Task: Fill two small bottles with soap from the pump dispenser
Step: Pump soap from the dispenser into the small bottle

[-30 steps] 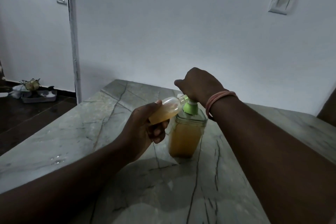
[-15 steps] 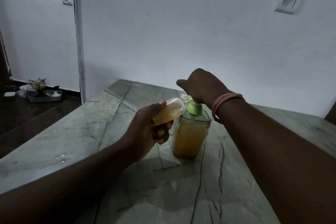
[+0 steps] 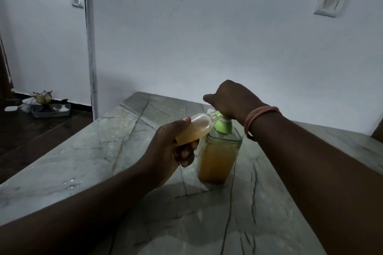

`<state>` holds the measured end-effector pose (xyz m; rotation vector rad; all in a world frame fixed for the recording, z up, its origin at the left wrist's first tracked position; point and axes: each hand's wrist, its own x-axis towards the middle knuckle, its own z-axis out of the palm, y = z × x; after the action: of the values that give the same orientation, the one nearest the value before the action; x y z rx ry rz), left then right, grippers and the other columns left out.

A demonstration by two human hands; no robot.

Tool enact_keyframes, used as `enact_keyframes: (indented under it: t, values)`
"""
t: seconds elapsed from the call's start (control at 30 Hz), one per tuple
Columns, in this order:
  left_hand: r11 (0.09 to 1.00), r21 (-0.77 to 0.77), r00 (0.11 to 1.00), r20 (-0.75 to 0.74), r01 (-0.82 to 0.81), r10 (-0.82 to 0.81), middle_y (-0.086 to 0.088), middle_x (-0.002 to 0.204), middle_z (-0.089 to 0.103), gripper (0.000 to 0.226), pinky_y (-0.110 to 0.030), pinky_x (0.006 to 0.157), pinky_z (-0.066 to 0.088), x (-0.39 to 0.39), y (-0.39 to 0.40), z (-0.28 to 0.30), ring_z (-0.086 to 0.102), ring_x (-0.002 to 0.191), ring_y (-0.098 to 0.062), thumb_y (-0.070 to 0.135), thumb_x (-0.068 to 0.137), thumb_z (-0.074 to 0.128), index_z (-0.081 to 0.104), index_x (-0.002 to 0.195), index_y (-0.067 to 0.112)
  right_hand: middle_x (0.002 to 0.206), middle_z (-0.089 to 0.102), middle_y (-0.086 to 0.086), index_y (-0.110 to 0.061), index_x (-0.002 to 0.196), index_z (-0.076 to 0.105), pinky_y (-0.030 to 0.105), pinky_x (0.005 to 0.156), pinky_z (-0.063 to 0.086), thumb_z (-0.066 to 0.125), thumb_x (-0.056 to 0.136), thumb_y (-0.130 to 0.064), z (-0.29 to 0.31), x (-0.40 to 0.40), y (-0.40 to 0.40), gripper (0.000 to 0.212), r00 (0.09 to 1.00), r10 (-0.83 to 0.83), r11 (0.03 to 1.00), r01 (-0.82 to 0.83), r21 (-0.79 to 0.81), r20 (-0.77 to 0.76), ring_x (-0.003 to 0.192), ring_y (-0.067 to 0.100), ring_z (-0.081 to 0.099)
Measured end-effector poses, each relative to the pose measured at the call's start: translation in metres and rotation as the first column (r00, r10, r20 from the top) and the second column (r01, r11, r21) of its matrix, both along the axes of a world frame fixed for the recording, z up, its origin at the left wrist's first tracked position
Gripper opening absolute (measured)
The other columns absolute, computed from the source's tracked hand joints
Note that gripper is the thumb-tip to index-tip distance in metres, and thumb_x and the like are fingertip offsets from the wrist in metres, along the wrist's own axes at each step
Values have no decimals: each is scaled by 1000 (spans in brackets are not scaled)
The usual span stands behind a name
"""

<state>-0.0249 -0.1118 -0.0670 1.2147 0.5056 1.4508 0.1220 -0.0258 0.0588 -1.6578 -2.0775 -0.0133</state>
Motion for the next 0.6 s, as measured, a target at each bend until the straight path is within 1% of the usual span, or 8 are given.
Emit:
enact_keyframes:
  t: [0.1,0.17,0.23,0.3,0.37,0.43,0.5,0.6]
  values:
    - [1000,-1,1000,-15,-27,27,-10,71,57,38,-25,43,41,-1,-1,-1,46,49,-12,43,94,58,69,105,8,62,52,4,-15,60,48,29,55,35,57,86,-38,1,-2,-3,35,998,3,1000,-3,1,56,60,23,51]
    - [1000,4,1000,-12,-20,20,-10,71,56,38,-24,43,41,0,-3,0,46,49,-11,43,94,57,70,103,8,67,54,3,-16,64,50,30,60,39,56,87,-41,8,-3,-5,35,989,3,1000,-5,15,147,68,25,57]
    - [1000,14,1000,-13,-6,6,-9,71,56,36,-24,44,41,1,-4,2,46,49,-11,42,95,56,74,100,11,66,52,1,-18,65,48,31,61,39,57,87,-44,16,-4,-6,35,978,2,997,-18,74,207,70,25,57]
    - [1000,20,1000,-25,-1,2,-8,71,56,33,-24,44,41,1,-3,2,46,50,-11,42,97,55,77,97,17,62,52,1,-16,62,48,29,55,35,57,85,-43,13,-3,-4,36,989,14,993,-31,116,147,61,23,54]
    - [1000,15,1000,-23,2,-2,-8,72,57,34,-24,44,41,-1,-1,2,46,50,-11,41,98,54,77,100,16,54,52,2,-14,56,47,28,50,31,56,83,-39,2,-2,-2,38,999,38,996,-37,83,-5,51,22,50]
    - [1000,11,1000,-14,1,-1,-9,71,57,35,-24,44,41,-1,-1,0,47,50,-11,41,98,55,76,103,13,51,49,3,-12,54,45,28,49,30,55,82,-39,-5,1,0,40,996,32,999,-28,46,-81,48,23,46]
    - [1000,5,1000,-16,-5,5,-9,71,58,36,-24,43,41,0,-1,-1,47,49,-11,41,97,55,75,104,12,55,51,4,-12,57,47,29,50,30,54,84,-39,-4,3,-1,39,998,2,1000,-2,6,-58,51,23,46]
    - [999,-13,999,-24,-29,29,-9,71,57,42,-24,43,40,0,-3,0,46,49,-12,41,95,56,67,111,5,62,53,4,-15,60,50,29,52,32,54,85,-37,3,-2,-5,34,998,4,999,-1,-43,60,60,24,52]
